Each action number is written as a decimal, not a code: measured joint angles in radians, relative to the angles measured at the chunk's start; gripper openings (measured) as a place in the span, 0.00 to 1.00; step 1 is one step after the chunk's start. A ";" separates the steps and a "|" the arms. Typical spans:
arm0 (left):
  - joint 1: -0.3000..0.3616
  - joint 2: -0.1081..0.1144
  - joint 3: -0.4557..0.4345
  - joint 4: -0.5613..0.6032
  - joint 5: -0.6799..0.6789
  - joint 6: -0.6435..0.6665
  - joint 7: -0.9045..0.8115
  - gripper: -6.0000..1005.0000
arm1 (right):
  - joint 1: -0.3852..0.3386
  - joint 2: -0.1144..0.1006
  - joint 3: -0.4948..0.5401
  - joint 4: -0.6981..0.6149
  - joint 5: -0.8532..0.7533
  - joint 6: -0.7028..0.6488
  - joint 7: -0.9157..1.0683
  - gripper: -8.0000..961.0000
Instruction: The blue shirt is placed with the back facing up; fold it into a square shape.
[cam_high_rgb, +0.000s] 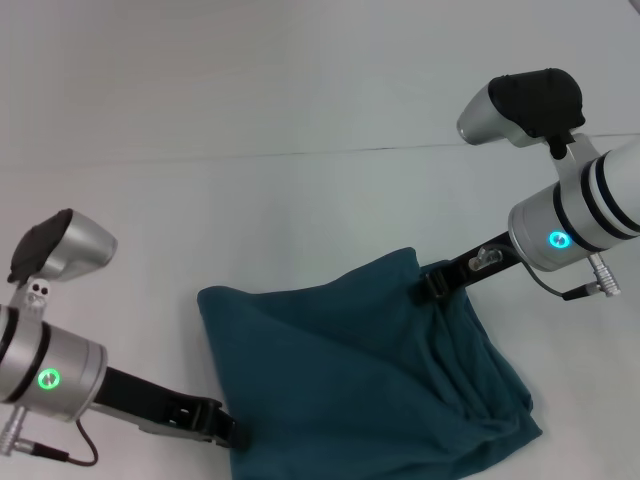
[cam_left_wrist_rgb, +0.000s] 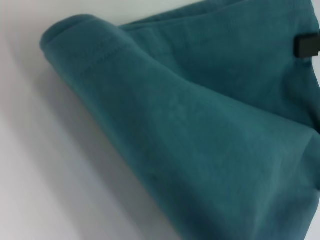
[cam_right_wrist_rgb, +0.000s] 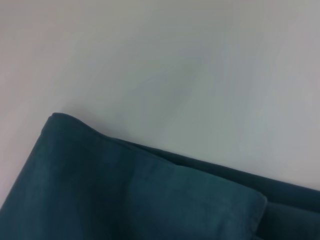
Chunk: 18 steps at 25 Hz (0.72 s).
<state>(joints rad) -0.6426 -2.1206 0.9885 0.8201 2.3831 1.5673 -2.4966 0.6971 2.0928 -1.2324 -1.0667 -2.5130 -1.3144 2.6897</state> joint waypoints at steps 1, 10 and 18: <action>-0.004 0.006 -0.005 -0.002 0.002 0.002 0.004 0.08 | -0.001 0.000 0.005 0.000 0.000 0.000 0.000 0.10; -0.027 0.029 -0.066 -0.018 0.056 0.013 0.037 0.10 | -0.023 0.001 0.028 0.001 0.010 0.006 0.003 0.10; -0.028 0.022 -0.077 -0.020 0.043 0.024 0.040 0.11 | -0.038 -0.001 0.036 0.001 0.038 0.009 -0.006 0.10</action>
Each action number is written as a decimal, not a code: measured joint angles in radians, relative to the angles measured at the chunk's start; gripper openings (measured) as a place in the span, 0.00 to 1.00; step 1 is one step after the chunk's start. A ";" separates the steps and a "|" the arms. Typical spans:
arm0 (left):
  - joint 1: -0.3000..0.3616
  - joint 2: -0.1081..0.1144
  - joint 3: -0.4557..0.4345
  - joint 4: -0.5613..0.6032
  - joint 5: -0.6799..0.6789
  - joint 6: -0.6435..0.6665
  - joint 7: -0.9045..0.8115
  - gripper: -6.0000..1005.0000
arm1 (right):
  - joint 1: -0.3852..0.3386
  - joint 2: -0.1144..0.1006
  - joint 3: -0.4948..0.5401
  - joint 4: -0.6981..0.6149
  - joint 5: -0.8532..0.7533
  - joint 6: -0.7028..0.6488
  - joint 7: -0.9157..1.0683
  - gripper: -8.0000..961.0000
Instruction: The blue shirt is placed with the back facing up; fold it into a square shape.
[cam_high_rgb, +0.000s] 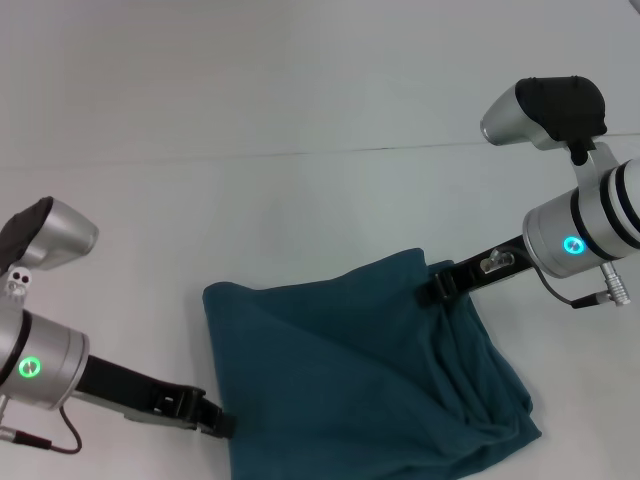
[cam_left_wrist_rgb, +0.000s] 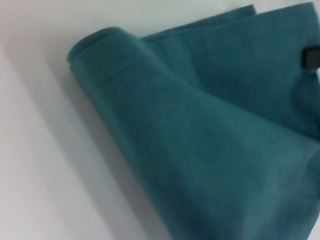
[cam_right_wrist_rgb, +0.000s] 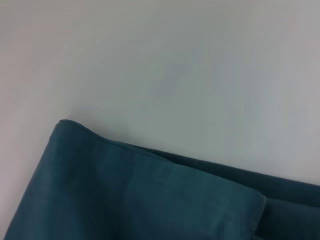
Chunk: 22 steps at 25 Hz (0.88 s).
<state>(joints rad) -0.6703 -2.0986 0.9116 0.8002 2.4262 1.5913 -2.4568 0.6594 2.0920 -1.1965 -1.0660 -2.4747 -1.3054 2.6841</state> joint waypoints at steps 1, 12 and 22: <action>0.000 0.000 -0.009 0.003 -0.004 0.004 -0.003 0.12 | 0.000 0.000 0.000 0.000 0.000 0.000 -0.002 0.10; 0.005 -0.016 -0.088 -0.002 -0.012 0.004 -0.009 0.27 | 0.000 0.000 -0.005 0.000 0.000 -0.001 -0.010 0.10; 0.011 -0.029 -0.052 -0.013 -0.001 -0.003 -0.005 0.71 | 0.005 0.000 -0.006 0.000 0.000 -0.004 -0.011 0.10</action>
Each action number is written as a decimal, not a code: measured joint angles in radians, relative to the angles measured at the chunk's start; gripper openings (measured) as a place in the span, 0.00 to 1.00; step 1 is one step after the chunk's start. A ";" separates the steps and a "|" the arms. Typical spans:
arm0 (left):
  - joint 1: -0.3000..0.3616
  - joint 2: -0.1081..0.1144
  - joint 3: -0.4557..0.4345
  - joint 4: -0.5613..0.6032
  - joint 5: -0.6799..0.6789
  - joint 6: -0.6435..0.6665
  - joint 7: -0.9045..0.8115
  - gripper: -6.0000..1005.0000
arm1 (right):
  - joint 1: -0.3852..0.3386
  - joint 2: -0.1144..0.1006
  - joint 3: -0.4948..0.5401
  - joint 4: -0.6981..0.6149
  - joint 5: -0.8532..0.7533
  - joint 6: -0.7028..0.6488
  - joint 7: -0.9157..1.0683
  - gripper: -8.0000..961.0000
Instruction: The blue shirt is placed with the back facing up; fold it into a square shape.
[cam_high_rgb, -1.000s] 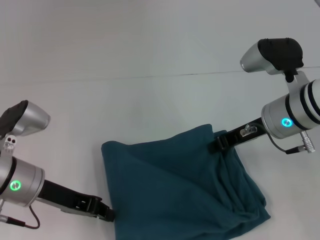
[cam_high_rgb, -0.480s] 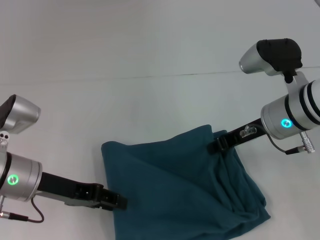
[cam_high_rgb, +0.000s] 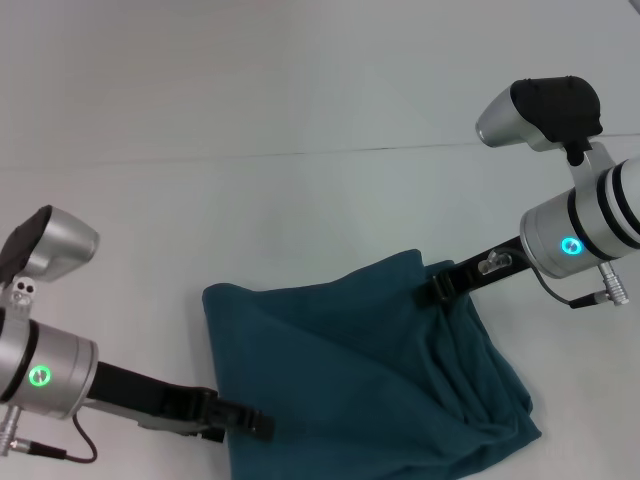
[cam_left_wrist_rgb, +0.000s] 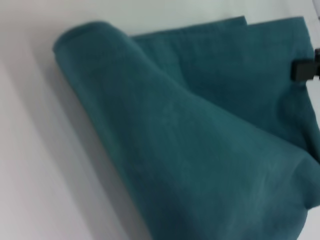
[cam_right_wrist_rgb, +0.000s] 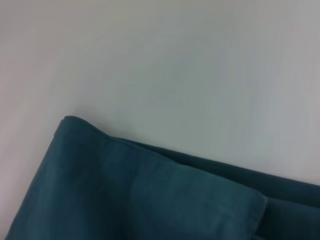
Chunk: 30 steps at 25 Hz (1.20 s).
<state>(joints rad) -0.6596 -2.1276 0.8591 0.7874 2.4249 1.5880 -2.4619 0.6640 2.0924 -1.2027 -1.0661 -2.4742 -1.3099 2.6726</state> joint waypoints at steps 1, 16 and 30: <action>0.000 -0.002 0.005 -0.006 0.000 -0.002 0.000 0.73 | 0.001 0.000 0.000 0.000 0.000 0.000 0.000 0.10; -0.021 -0.034 0.085 -0.030 -0.008 -0.064 -0.004 0.93 | 0.004 0.001 0.000 0.000 0.000 0.005 -0.001 0.10; -0.028 -0.035 0.122 -0.031 -0.013 -0.090 -0.011 0.43 | 0.005 0.000 0.002 0.012 0.000 0.016 -0.001 0.10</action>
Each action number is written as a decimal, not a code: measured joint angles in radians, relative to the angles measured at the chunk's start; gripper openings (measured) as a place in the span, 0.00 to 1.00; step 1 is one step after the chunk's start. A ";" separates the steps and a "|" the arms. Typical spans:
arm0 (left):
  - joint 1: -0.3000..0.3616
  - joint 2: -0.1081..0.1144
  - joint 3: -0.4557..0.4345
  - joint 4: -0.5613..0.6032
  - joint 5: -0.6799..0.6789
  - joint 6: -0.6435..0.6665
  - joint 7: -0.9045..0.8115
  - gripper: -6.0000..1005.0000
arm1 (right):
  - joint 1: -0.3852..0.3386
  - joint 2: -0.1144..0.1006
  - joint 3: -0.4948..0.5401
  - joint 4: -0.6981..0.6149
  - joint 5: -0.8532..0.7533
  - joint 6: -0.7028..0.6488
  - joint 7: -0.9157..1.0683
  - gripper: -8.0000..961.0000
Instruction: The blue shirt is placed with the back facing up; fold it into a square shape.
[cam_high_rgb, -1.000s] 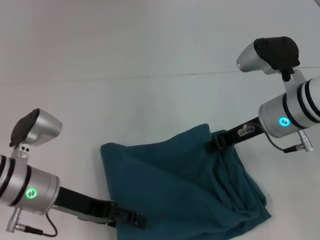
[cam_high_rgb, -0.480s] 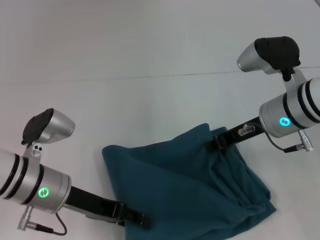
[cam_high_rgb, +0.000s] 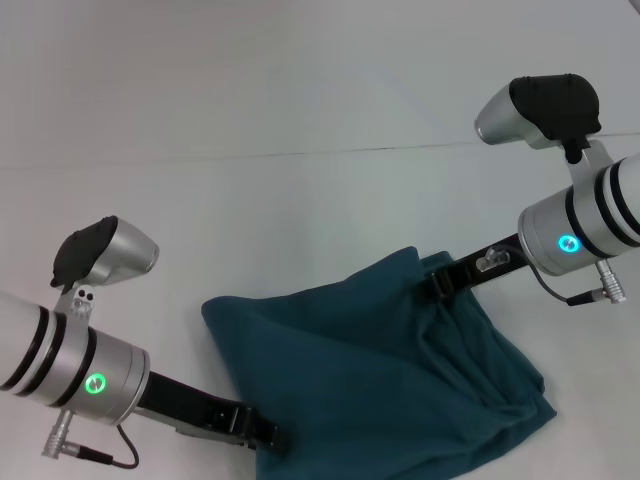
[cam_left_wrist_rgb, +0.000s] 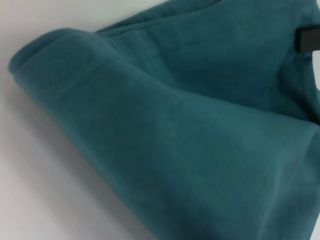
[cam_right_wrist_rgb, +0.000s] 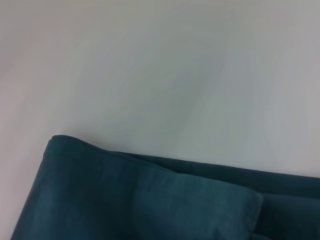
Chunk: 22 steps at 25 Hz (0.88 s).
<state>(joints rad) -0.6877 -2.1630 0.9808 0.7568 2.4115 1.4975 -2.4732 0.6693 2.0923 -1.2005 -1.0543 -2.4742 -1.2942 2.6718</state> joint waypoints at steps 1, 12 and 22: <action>0.000 0.000 -0.002 0.000 -0.001 0.000 0.001 0.40 | 0.000 0.000 0.000 0.003 0.000 0.001 0.000 0.10; 0.008 0.008 -0.008 0.002 -0.010 -0.002 0.001 0.18 | -0.002 0.000 0.004 0.004 0.000 0.003 -0.007 0.10; 0.010 0.036 -0.009 0.007 -0.001 0.009 0.009 0.15 | -0.009 0.000 0.010 0.014 0.002 0.028 -0.003 0.10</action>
<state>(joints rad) -0.6780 -2.1266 0.9722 0.7641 2.4103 1.5069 -2.4642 0.6599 2.0923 -1.1904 -1.0401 -2.4720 -1.2665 2.6690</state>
